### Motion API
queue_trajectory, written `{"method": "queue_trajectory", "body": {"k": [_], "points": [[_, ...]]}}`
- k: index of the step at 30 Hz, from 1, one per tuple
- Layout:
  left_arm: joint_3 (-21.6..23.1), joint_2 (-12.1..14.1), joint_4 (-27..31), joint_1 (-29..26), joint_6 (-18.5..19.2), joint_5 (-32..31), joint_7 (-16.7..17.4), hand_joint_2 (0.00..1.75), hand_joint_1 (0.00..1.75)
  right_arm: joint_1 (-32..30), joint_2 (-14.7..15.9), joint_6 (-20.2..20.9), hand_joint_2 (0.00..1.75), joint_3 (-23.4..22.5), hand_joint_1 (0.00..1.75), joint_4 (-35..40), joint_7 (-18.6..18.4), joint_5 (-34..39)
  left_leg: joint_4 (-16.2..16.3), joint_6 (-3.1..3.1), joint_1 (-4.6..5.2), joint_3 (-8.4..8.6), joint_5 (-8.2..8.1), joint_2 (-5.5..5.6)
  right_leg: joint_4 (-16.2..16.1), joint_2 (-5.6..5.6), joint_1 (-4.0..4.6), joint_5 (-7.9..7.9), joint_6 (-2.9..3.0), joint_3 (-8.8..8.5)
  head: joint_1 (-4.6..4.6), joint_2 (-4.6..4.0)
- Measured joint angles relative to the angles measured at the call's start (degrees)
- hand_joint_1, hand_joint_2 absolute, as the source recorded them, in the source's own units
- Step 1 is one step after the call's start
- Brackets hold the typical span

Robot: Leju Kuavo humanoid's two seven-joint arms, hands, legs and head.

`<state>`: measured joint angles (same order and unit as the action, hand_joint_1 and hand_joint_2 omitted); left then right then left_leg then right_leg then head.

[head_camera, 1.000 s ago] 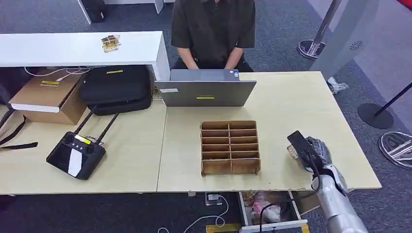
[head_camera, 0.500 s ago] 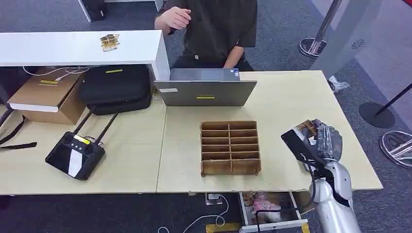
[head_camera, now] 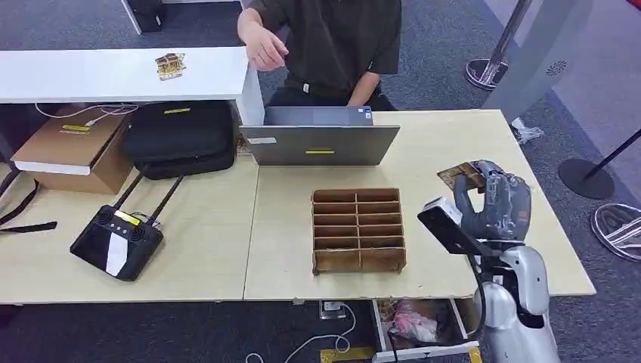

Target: Pass the card to the sensor for recognition and then transmit it.

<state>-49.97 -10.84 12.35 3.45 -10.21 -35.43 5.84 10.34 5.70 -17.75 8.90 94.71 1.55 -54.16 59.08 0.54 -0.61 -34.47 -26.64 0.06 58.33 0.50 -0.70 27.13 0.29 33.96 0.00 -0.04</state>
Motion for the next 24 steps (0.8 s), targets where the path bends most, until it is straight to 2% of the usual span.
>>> {"method": "queue_trajectory", "body": {"k": [10, 14, 18, 20, 24], "points": [[0.0, 0.0, 0.0, 0.0, 0.0, 0.0, 0.0, 0.0, 0.0, 0.7, -0.4, 0.3, 1.75, 1.0, 1.75, 0.4, 0.0, 0.0, 0.0, -0.01, 0.0, -0.03, -0.01, 0.0, 0.0, 0.0, 0.0, 0.01, 0.0, 0.01, -0.02, 0.0], [0.0, 0.0, 0.0, 0.0, 1.1, -1.3, -0.2, 0.0, 0.0, 3.0, -0.7, -0.3, 1.75, 1.6, 1.75, -0.2, -0.2, -0.4, 0.0, -0.01, 0.0, -0.06, -0.01, -0.02, 0.0, -0.02, 0.0, 0.0, 0.0, 0.02, -0.02, 0.0], [0.2, 0.0, 0.0, 0.1, 2.1, -3.7, -0.6, 0.0, 0.0, 12.1, -3.6, -2.4, 1.75, 3.7, 1.75, -7.9, -1.6, -1.7, 0.0, 0.05, 0.01, -0.09, 0.03, -0.33, 0.1, -0.3, 0.0, -0.12, 0.11, 0.07, -0.04, 0.0], [0.5, 0.0, 0.0, 0.6, 2.4, -4.8, -0.1, 0.0, 0.0, 21.0, -7.0, -3.0, 1.75, 4.4, 1.75, -16.7, -4.0, -3.8, 0.0, 0.19, 0.03, -0.09, 0.14, -0.55, 0.2, -0.6, -0.02, -0.31, 0.17, 0.37, 0.0, 0.0], [1.4, -0.1, 0.0, 1.4, 2.6, -6.6, 1.2, 0.0, 0.0, 36.8, -12.9, -4.9, 1.75, 4.8, 1.75, -34.1, -7.9, -8.2, 0.0, 0.26, -0.02, -0.17, 0.44, -0.36, 0.3, -0.43, -0.01, -0.37, 0.19, 0.44, -0.02, 0.0]]}}
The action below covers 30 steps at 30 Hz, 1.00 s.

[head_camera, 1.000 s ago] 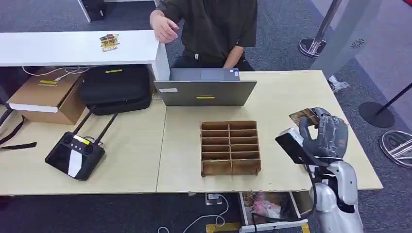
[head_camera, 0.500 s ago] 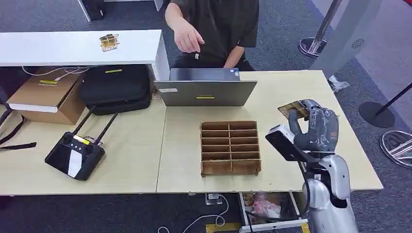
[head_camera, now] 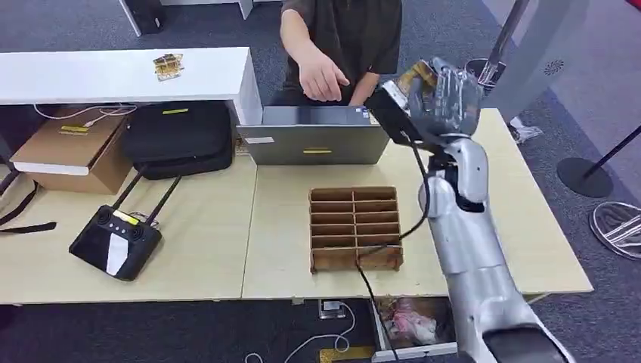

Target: Pass the card to the sensor for recognition and then transmit it.

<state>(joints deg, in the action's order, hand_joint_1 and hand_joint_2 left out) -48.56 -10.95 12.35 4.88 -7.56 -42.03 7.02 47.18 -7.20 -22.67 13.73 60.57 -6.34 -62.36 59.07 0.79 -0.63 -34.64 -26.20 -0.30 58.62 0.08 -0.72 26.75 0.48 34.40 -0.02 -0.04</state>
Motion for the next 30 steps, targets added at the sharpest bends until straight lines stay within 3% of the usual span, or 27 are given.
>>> {"method": "queue_trajectory", "body": {"k": [4, 6, 23, 24, 25, 30], "points": [[0.8, -0.2, 0.0, 0.5, 0.4, -0.9, 0.4, 0.0, 0.0, 10.9, -4.1, -0.7, 1.75, 0.0, 1.75, -14.5, -1.2, -1.1, 0.0, 0.06, -0.03, -0.06, 0.03, 0.06, 0.0, 0.02, 0.02, -0.01, 0.03, 0.08, 0.0, 0.0], [1.3, -0.2, 0.0, 0.6, 0.4, -1.1, 0.5, 0.0, 0.0, 13.0, -5.4, -0.8, 1.75, 0.0, 1.75, -18.3, -1.2, -1.2, 0.0, 0.06, -0.04, -0.07, 0.02, 0.09, 0.0, 0.04, 0.05, 0.0, 0.03, 0.08, 0.0, 0.0], [1.7, -0.1, 0.0, 0.6, 1.3, -1.4, 0.4, 0.0, 0.0, 16.4, -8.9, -1.8, 1.75, 0.0, 1.75, -28.9, -0.7, -3.4, 0.0, 0.04, -0.01, -0.2, -0.02, 0.22, 0.0, 0.19, 0.03, 0.03, 0.01, 0.13, 0.0, 0.0], [1.7, 0.0, 0.0, 0.6, 1.3, -1.4, 0.4, 0.0, 0.0, 16.4, -9.1, -1.8, 1.75, 0.0, 0.4, -29.1, -0.7, -3.5, 0.0, 0.04, -0.01, -0.21, -0.02, 0.22, 0.0, 0.19, 0.03, 0.03, 0.01, 0.14, 0.02, 0.0], [1.7, 0.0, 0.0, 0.6, 1.3, -1.3, 0.4, 0.0, 0.0, 16.5, -9.2, -1.7, 1.75, 0.0, 0.0, -29.2, -0.7, -3.5, 0.0, 0.05, -0.01, -0.24, -0.02, 0.22, 0.0, 0.19, 0.04, 0.04, 0.01, 0.16, 0.0, 0.0], [1.7, 0.1, 0.0, 0.4, 1.2, -1.0, -0.2, 0.0, 0.0, 16.5, -10.0, -1.7, 1.75, 0.0, 0.0, -29.9, -0.1, -3.6, 0.0, 0.05, -0.01, -0.26, -0.04, 0.22, 0.0, 0.17, 0.04, 0.07, 0.03, 0.2, 0.0, 0.0]]}}
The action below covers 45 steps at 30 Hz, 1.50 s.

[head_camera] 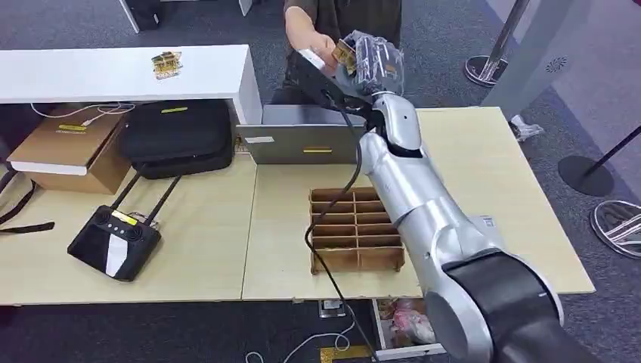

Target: Pass the card to the sensor for recognition and then transmit it.

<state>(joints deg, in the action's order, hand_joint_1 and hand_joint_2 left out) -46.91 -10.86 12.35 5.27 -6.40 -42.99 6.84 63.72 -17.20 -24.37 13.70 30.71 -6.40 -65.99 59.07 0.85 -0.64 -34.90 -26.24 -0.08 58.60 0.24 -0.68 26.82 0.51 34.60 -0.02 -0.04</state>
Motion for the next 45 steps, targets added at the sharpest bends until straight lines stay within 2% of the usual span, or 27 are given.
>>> {"method": "queue_trajectory", "body": {"k": [4, 5, 9, 10, 17, 22, 32, 40, 45], "points": [[0.0, 0.1, 0.0, -0.2, -0.2, 0.4, -0.2, 0.0, 0.0, 0.1, -0.5, 0.2, 1.75, 0.0, 0.0, -0.4, 0.4, 0.1, 0.0, 0.0, 0.0, 0.01, 0.0, 0.0, 0.0, 0.02, 0.0, 0.0, 0.0, 0.0, 0.0, 0.0], [0.0, 0.1, 0.0, -0.3, -0.2, 0.4, -0.2, 0.0, 0.0, 0.2, -0.5, 0.3, 0.0, 0.0, 0.0, -0.6, 0.5, 0.1, 0.0, 0.0, 0.0, 0.01, 0.01, 0.01, 0.0, 0.02, 0.0, 0.0, 0.0, -0.01, 0.02, 0.0], [-0.2, 0.1, 0.0, -0.4, -0.4, 0.5, -0.2, 0.0, 0.0, 0.2, -0.5, 1.3, 0.0, -0.1, 0.0, -0.9, 1.2, 0.9, 0.0, 0.0, 0.0, 0.02, 0.01, 0.01, 0.0, 0.01, 0.0, -0.01, 0.0, -0.01, 0.0, 0.0], [-0.2, 0.1, 0.0, -0.4, -0.5, 0.5, -0.3, 0.0, 0.0, 0.2, -0.5, 1.6, 1.75, -0.3, 0.0, -1.0, 1.5, 1.3, 0.0, 0.0, 0.0, 0.03, 0.01, 0.01, 0.0, 0.01, 0.0, -0.01, 0.0, -0.02, 0.02, 0.0], [-0.9, 0.1, 0.0, -0.5, -1.0, 0.9, -0.7, 0.0, 0.0, 0.2, -0.2, 4.7, 1.75, -1.3, 0.0, -1.0, 2.8, 1.8, 0.0, 0.0, 0.0, 0.03, 0.01, 0.0, 0.0, 0.01, 0.0, -0.01, 0.0, 0.0, 0.02, 0.0], [-1.7, 0.1, 0.0, -0.5, -1.0, 1.0, -1.0, 0.0, 0.0, 0.1, 1.3, 7.7, 1.75, -1.8, 0.0, -0.2, 3.0, 0.8, 0.0, 0.0, 0.0, 0.04, 0.01, 0.01, 0.0, 0.01, 0.0, -0.01, 0.0, 0.0, 0.02, 0.0], [-3.5, 0.1, 0.0, -0.9, -1.9, 2.2, -1.2, 0.0, 0.0, -0.2, 8.2, 17.1, 1.75, -2.0, 0.0, 4.4, 5.4, -1.0, 0.0, 0.0, 0.01, 0.03, 0.01, 0.03, 0.0, 0.06, -0.01, -0.03, -0.01, -0.01, 0.02, 0.0], [-4.9, 0.2, 0.0, -1.0, -2.2, 3.1, -1.7, 0.0, 0.0, 0.5, 16.0, 21.7, 1.75, -0.7, 0.0, 6.9, 8.3, -1.0, 0.0, -0.01, 0.02, 0.03, 0.0, 0.05, 0.0, 0.08, -0.02, -0.03, -0.01, -0.01, 0.02, 0.0], [-6.0, 0.2, 0.0, -1.2, -2.2, 3.5, -1.9, 0.0, 0.0, 0.2, 21.1, 25.4, 1.75, 1.5, 0.0, 9.3, 8.9, 2.2, 0.0, -0.01, 0.02, 0.02, 0.01, 0.06, 0.0, 0.11, -0.02, -0.03, -0.02, -0.01, 0.02, 0.0]]}}
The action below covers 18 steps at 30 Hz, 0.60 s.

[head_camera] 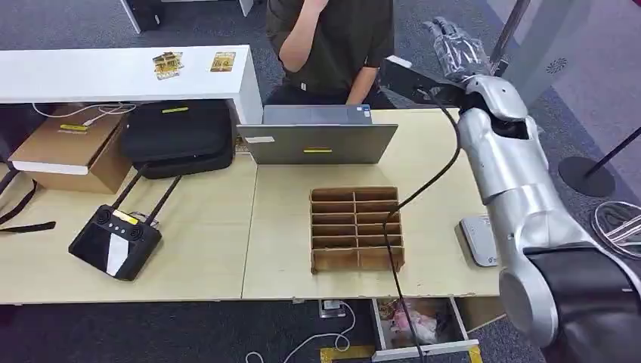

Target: Pass the card to the sensor for recognition and then transmit it.

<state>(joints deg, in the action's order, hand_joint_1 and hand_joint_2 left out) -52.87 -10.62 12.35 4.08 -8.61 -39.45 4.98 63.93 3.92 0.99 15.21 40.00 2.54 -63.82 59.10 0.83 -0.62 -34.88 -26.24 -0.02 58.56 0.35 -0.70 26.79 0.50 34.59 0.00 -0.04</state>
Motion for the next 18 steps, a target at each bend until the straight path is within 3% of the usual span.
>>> {"method": "queue_trajectory", "body": {"k": [7, 14, 18], "points": [[-1.2, 0.1, 0.0, 0.0, 0.0, -0.2, 0.0, 0.0, 0.0, -4.8, 7.8, 4.5, 1.75, 3.3, 0.0, 7.5, -0.1, 7.3, 0.0, -0.09, 0.0, -0.01, -0.06, 0.01, 0.0, 0.03, 0.0, 0.01, -0.01, -0.02, -0.04, 0.0], [-1.5, 0.1, 0.0, 0.0, 0.0, -0.3, -0.4, 0.0, 0.0, -9.8, 13.4, 4.7, 1.75, 5.0, 0.0, 13.6, -0.8, 10.7, 0.0, -0.13, 0.01, 0.03, -0.09, 0.0, 0.0, 0.04, 0.0, 0.02, -0.02, -0.03, 0.0, 0.0], [-2.5, 0.1, 0.0, -0.1, 0.4, 0.3, 0.3, 0.0, 0.0, -17.1, 17.7, 4.5, 1.75, 5.1, 0.0, 20.0, -2.1, 14.0, 0.0, -0.14, 0.0, 0.0, -0.1, 0.24, -0.1, 0.28, 0.01, 0.11, -0.1, -0.1, 0.0, 0.0]]}}
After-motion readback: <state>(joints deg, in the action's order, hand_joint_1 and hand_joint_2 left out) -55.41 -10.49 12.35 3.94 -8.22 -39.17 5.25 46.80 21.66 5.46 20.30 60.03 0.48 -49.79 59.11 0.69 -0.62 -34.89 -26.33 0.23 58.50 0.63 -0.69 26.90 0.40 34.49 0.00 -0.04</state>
